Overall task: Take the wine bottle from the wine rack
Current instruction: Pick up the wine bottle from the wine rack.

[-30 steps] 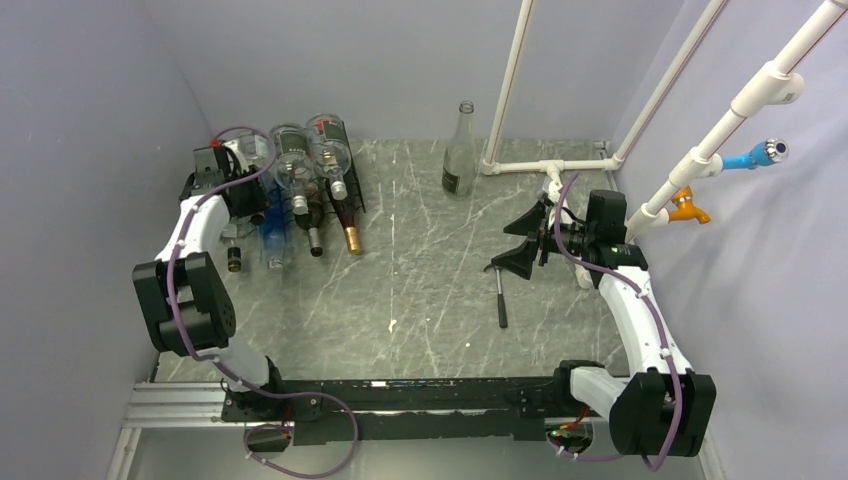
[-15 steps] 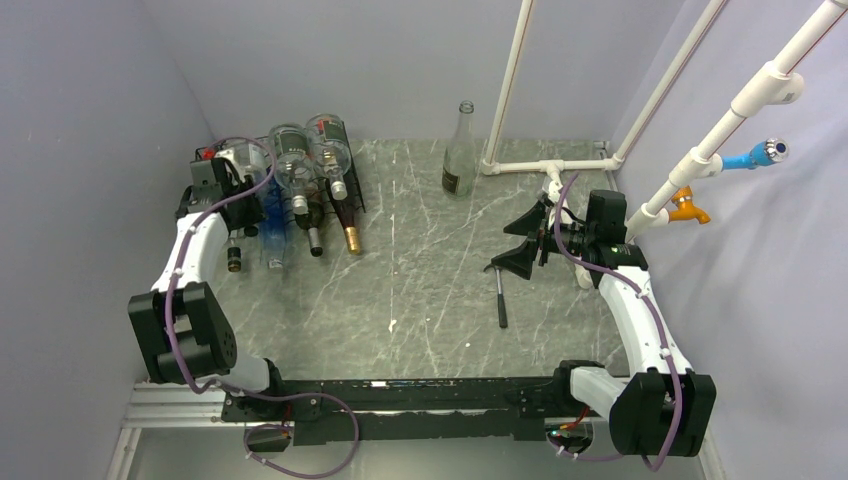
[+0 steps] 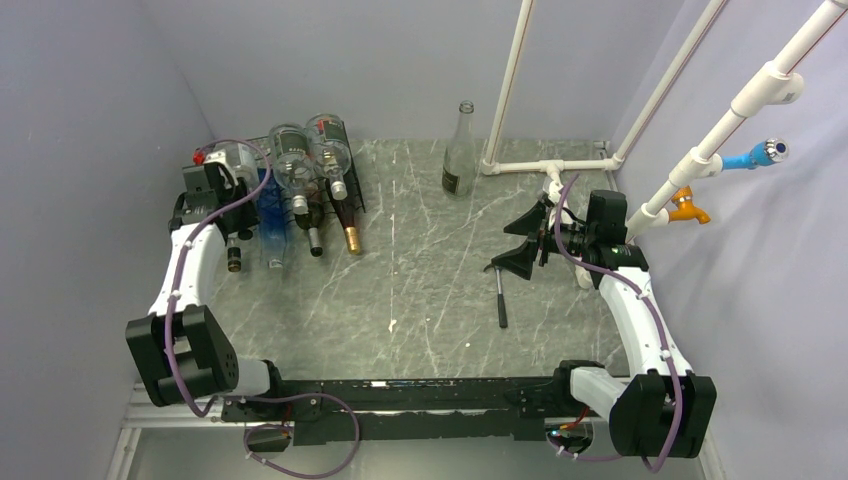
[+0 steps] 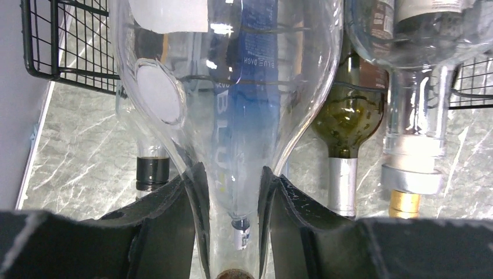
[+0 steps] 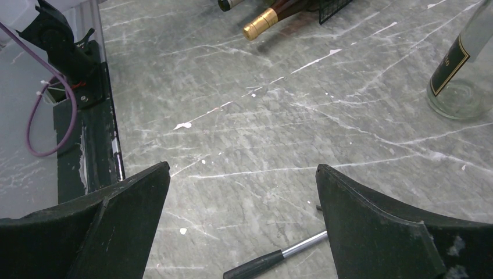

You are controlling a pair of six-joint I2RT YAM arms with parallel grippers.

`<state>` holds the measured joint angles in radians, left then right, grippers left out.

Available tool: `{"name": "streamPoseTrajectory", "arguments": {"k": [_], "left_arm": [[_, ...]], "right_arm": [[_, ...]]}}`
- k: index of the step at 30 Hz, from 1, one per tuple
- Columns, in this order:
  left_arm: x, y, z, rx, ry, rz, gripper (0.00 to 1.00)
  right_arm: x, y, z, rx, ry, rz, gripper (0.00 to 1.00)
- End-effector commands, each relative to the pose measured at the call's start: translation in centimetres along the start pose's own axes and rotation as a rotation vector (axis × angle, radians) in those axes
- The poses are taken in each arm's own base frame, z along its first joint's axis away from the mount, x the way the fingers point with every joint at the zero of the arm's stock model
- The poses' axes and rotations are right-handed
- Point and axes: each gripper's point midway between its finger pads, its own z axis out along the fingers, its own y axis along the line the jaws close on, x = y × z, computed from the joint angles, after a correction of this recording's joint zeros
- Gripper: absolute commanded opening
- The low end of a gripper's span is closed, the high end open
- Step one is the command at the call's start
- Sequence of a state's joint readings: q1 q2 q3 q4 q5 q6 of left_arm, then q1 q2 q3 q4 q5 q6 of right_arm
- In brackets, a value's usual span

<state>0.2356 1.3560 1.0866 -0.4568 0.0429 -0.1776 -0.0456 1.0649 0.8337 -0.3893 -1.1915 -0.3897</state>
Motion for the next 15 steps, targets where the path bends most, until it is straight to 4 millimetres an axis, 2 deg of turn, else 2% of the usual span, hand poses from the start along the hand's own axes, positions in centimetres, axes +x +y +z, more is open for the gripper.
{"name": "streamPoseTrajectory", "arguments": {"k": [1, 15], "left_arm": [[-10.7, -2.3, -5.5, 0.087, -0.409, 0.019, 0.0], [-10.4, -4.5, -8.9, 0.207, -0.441, 0.011, 0.0]], "right_arm": [[-1.0, 0.5, -0.2, -0.017, -0.026, -0.061, 1.0], [-1.1, 0.5, -0.2, -0.017, -0.029, -0.065, 1.0]]}}
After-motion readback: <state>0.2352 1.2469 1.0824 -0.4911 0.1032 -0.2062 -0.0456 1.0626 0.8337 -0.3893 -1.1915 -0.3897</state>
